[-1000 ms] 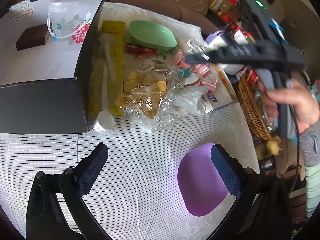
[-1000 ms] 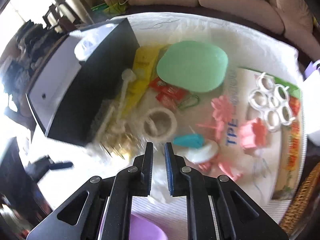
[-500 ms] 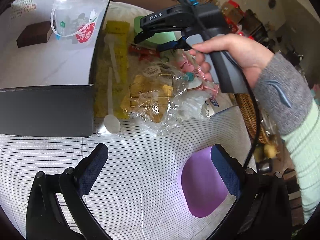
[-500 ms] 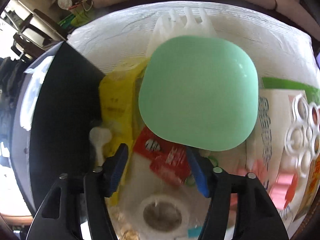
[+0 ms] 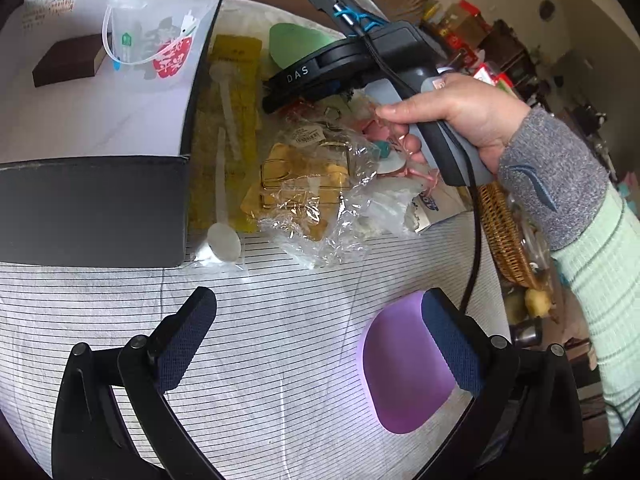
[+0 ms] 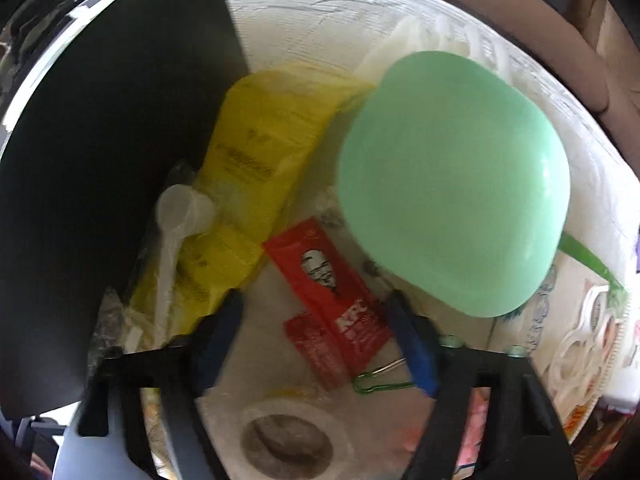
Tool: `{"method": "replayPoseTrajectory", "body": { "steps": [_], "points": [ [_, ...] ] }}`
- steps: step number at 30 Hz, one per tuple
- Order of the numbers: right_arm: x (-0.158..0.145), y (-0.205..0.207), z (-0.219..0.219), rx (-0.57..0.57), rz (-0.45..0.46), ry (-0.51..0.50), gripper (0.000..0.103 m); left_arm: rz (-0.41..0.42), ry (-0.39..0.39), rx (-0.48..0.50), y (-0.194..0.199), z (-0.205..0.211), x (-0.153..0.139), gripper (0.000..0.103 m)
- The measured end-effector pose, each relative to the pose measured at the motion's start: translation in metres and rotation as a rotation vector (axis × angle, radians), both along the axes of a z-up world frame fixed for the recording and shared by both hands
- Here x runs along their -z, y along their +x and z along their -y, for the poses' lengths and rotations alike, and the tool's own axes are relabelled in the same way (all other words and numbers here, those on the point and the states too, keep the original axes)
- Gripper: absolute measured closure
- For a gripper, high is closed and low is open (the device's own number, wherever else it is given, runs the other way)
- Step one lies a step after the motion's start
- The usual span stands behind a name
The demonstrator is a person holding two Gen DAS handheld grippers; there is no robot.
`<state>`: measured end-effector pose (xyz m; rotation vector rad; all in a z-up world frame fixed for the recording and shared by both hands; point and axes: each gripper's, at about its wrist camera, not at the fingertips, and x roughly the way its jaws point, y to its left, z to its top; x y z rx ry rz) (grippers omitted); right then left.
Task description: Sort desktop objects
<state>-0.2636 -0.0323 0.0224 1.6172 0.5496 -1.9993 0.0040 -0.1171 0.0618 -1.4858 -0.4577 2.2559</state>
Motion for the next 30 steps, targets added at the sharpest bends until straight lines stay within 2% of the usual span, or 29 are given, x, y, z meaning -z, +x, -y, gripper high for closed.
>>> {"method": "replayPoseTrajectory", "body": {
  "steps": [2, 3, 4, 6, 9, 13, 17, 21, 23, 26, 27, 28, 29, 30],
  "points": [
    [-0.002, -0.002, -0.003, 0.009, -0.011, -0.013, 0.061, 0.0, -0.001, 0.003, 0.0, -0.002, 0.0, 0.0],
    [-0.004, -0.003, -0.004, 0.013, -0.017, -0.025, 0.077, -0.001, -0.002, 0.005, 0.0, -0.003, 0.0, 0.0],
    [-0.006, -0.003, -0.005, 0.017, -0.023, -0.037, 0.084, -0.001, -0.003, 0.006, -0.001, -0.004, 0.0, 0.0],
    [-0.009, -0.003, -0.009, 0.025, -0.026, -0.053, 0.089, -0.004, -0.003, 0.005, -0.002, -0.004, -0.001, 0.0],
    [-0.013, -0.003, -0.019, 0.052, -0.023, -0.085, 0.092, 0.001, 0.002, 0.001, -0.005, -0.003, 0.001, 0.0],
    [-0.029, 0.001, -0.048, 0.114, 0.014, -0.226, 0.095, -0.007, 0.004, 0.01, -0.005, -0.003, -0.002, 0.0],
    [-0.05, 0.025, -0.084, 0.125, 0.036, -0.324, 0.095, -0.007, 0.005, 0.017, -0.003, -0.004, -0.003, 0.0],
    [-0.059, 0.043, -0.114, 0.142, 0.068, -0.352, 0.095, -0.008, 0.009, 0.026, -0.001, -0.009, -0.004, 0.0],
    [-0.062, 0.059, -0.118, 0.143, 0.047, -0.314, 0.091, -0.013, 0.008, 0.031, 0.001, -0.012, -0.005, 0.0],
    [-0.071, 0.084, -0.13, 0.155, 0.044, -0.349, 0.089, -0.013, 0.012, 0.037, 0.003, -0.015, -0.007, 0.0],
    [-0.074, 0.093, -0.133, 0.159, 0.034, -0.36, 0.082, -0.014, 0.012, 0.04, 0.003, -0.017, -0.008, 0.0],
    [-0.076, 0.099, -0.136, 0.162, 0.026, -0.373, 0.068, -0.017, 0.006, 0.044, 0.003, -0.018, -0.008, 0.0],
    [-0.08, 0.108, -0.139, 0.167, 0.014, -0.385, 0.061, -0.021, -0.002, 0.045, 0.003, -0.018, -0.007, 0.0],
    [-0.081, 0.115, -0.139, 0.169, 0.002, -0.395, 0.049, -0.022, -0.013, 0.039, 0.002, -0.016, -0.006, 0.0]
  ]
}}
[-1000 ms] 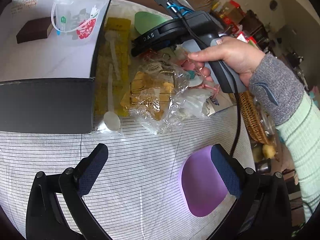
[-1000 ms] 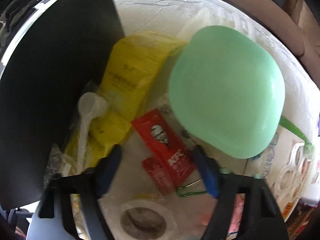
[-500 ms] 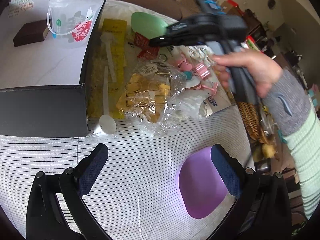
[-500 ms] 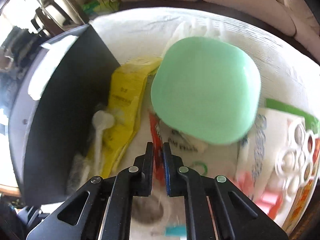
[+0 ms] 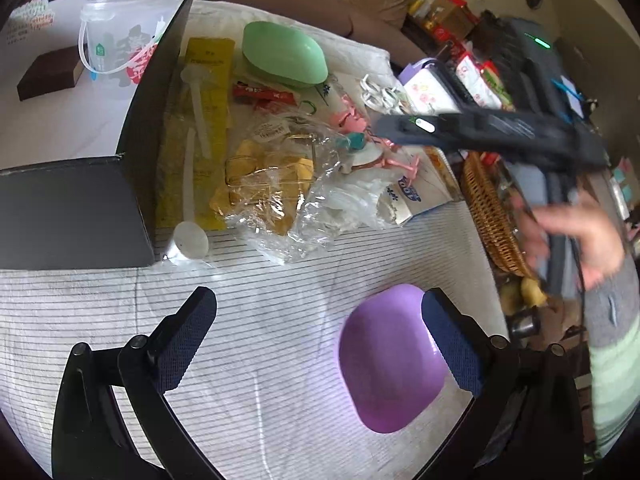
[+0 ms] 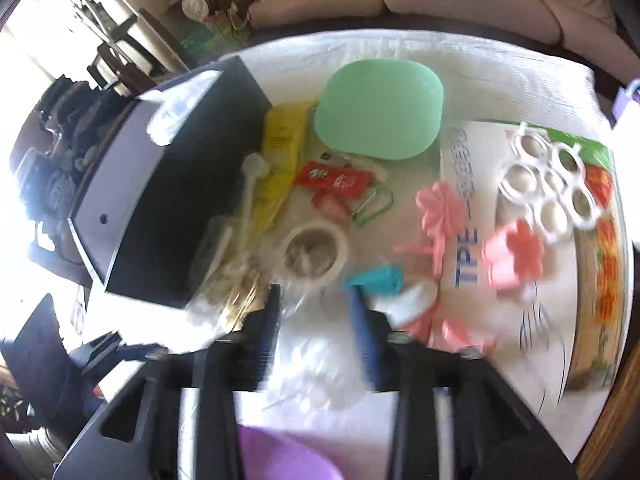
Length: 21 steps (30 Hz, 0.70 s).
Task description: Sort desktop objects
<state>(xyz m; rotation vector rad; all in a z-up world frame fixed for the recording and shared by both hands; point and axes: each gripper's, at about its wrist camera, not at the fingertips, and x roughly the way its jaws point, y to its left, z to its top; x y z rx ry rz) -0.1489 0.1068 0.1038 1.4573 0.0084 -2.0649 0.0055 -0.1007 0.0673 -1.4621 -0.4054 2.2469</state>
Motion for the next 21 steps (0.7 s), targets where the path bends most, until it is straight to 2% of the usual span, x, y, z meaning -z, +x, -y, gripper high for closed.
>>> {"method": "replayPoseTrajectory", "body": {
  "steps": [1, 7, 10, 12, 14, 16, 17, 18, 21],
  "points": [
    [-0.001, 0.01, -0.002, 0.008, -0.012, -0.012, 0.045, 0.003, -0.004, -0.009, -0.002, 0.002, 0.002, 0.0],
    [0.002, 0.046, -0.01, 0.09, -0.071, -0.113, 0.044, -0.023, 0.009, -0.07, -0.009, 0.008, 0.008, 0.002],
    [0.009, 0.053, -0.011, 0.123, -0.073, -0.206, 0.042, -0.04, -0.007, -0.092, -0.013, 0.004, 0.009, 0.015],
    [0.015, 0.053, -0.007, 0.123, -0.072, -0.22, 0.041, -0.046, -0.022, -0.097, -0.017, -0.001, 0.012, 0.028],
    [0.019, 0.053, -0.003, 0.13, -0.072, -0.226, 0.039, -0.04, -0.05, -0.097, -0.023, -0.006, 0.018, 0.034],
    [0.02, 0.051, -0.005, 0.155, -0.061, -0.265, 0.038, -0.032, -0.043, -0.104, -0.029, -0.007, 0.024, 0.044],
    [0.019, 0.05, -0.006, 0.168, -0.055, -0.283, 0.038, -0.031, -0.026, -0.11, -0.032, -0.008, 0.025, 0.058],
    [0.019, 0.049, -0.007, 0.174, -0.051, -0.293, 0.038, -0.037, -0.008, -0.112, -0.033, -0.009, 0.025, 0.064],
    [0.019, 0.048, -0.009, 0.175, -0.047, -0.289, 0.038, -0.068, 0.01, -0.074, -0.036, -0.017, 0.017, 0.067]
  ]
}}
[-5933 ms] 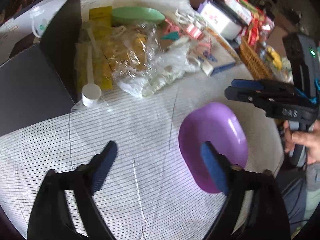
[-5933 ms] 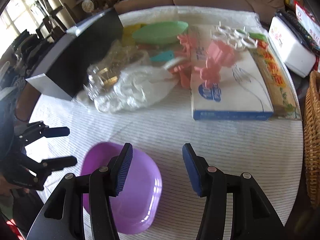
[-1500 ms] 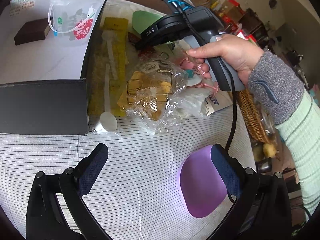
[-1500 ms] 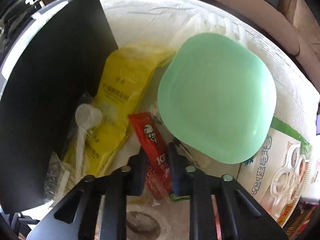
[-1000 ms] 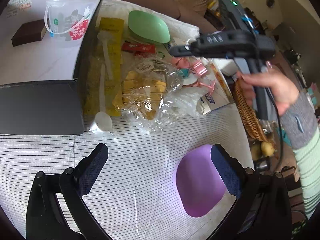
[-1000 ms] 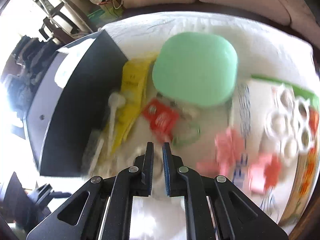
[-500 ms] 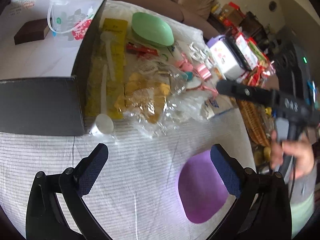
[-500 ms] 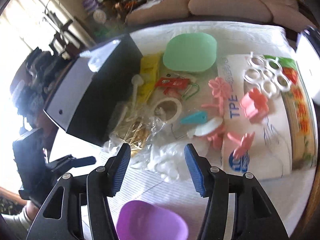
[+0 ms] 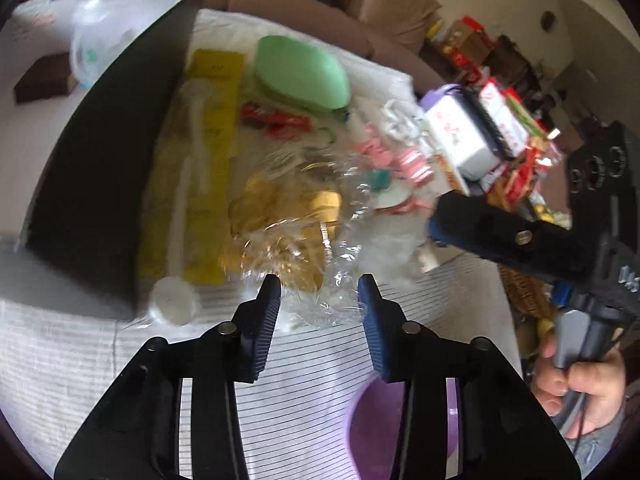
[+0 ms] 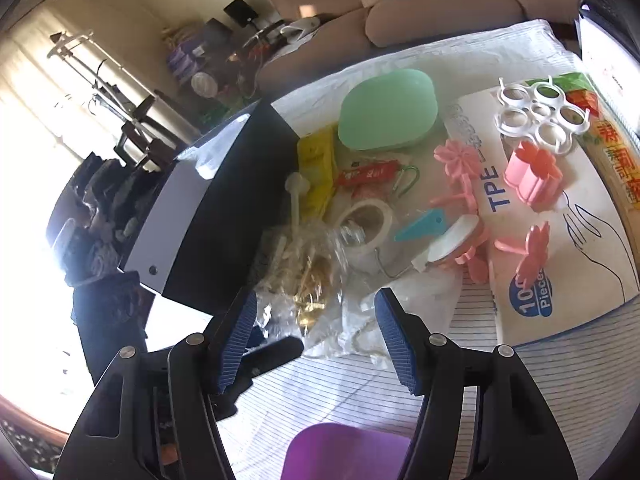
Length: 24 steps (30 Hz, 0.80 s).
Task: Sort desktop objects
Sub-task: 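Grasp the bag of gold paper clips with the left tool and set it on the cloth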
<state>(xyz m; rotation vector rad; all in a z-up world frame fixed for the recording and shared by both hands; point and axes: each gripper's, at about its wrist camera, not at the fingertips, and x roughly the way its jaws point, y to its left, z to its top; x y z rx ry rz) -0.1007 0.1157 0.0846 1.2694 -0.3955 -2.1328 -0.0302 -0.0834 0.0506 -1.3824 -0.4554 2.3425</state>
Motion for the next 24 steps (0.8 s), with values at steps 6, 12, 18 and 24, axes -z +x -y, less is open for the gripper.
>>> {"method": "replayPoseTrajectory", "body": {
  "steps": [6, 12, 18, 24],
  "points": [
    [0.0, -0.004, -0.014, 0.0, 0.007, -0.019, 0.038, 0.041, 0.096, 0.025, 0.003, 0.011, -0.003, 0.075],
    [-0.013, -0.008, -0.017, -0.014, -0.001, -0.089, 0.032, 0.08, -0.029, 0.099, 0.038, 0.018, -0.003, 0.077],
    [0.0, -0.007, 0.016, -0.114, 0.063, -0.051, 0.03, 0.102, -0.137, 0.074, 0.062, 0.048, 0.001, 0.079],
    [0.032, 0.015, 0.069, -0.307, 0.192, -0.033, 0.03, 0.073, -0.102, 0.056, 0.066, 0.068, -0.021, 0.076]
  ]
}}
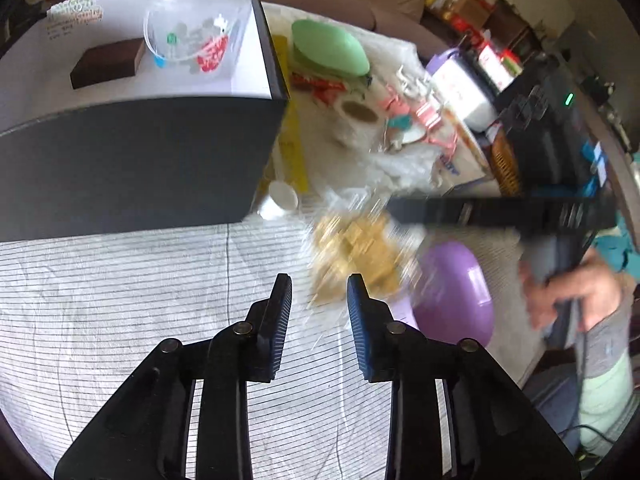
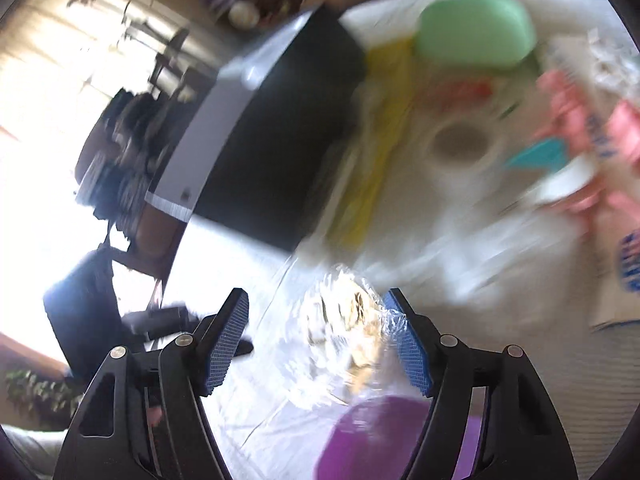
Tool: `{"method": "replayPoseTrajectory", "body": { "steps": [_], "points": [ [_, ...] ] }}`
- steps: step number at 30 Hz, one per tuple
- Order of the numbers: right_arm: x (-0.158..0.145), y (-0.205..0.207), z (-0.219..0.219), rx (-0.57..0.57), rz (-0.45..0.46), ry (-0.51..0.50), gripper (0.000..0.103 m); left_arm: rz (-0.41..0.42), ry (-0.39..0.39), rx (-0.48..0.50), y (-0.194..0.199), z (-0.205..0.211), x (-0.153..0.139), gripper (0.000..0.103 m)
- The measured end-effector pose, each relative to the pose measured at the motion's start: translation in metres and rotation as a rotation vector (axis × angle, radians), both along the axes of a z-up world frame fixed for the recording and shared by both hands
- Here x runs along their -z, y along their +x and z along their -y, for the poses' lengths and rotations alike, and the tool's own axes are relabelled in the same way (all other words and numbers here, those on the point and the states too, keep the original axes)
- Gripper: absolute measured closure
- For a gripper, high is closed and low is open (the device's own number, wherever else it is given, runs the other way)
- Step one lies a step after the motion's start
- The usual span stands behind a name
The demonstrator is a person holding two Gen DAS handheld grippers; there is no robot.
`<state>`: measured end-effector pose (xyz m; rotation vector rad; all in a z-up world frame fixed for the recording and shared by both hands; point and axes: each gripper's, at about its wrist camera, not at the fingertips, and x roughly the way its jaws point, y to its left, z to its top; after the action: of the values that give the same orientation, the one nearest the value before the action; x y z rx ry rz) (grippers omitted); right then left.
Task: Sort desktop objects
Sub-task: 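Grasp the bag of gold paper clips with the left tool and set it on the cloth, then grasp the plastic-wrapped tape roll with the right tool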
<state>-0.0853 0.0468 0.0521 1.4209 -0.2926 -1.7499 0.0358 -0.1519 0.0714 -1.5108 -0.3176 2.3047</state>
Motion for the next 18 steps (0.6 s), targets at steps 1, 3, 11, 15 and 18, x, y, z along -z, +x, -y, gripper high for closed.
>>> {"method": "replayPoseTrajectory", "body": {
  "steps": [1, 3, 11, 15, 18],
  "points": [
    [0.006, 0.003, 0.005, -0.016, 0.031, -0.021, 0.03, 0.002, 0.004, 0.003, -0.001, 0.0, -0.001, 0.076],
    [0.013, 0.008, 0.014, -0.036, 0.053, -0.043, 0.03, -0.009, -0.004, 0.021, -0.001, -0.005, -0.002, 0.075],
    [-0.013, -0.001, -0.009, 0.045, -0.08, 0.013, 0.03, -0.038, -0.137, 0.035, -0.004, -0.023, 0.0, 0.047],
    [-0.037, -0.001, -0.025, 0.122, -0.238, 0.106, 0.028, -0.031, -0.123, 0.012, -0.006, -0.022, 0.001, 0.017],
    [-0.051, -0.007, -0.033, 0.173, -0.358, 0.19, 0.018, -0.051, -0.094, -0.015, -0.01, -0.019, -0.006, 0.0]
  ]
}}
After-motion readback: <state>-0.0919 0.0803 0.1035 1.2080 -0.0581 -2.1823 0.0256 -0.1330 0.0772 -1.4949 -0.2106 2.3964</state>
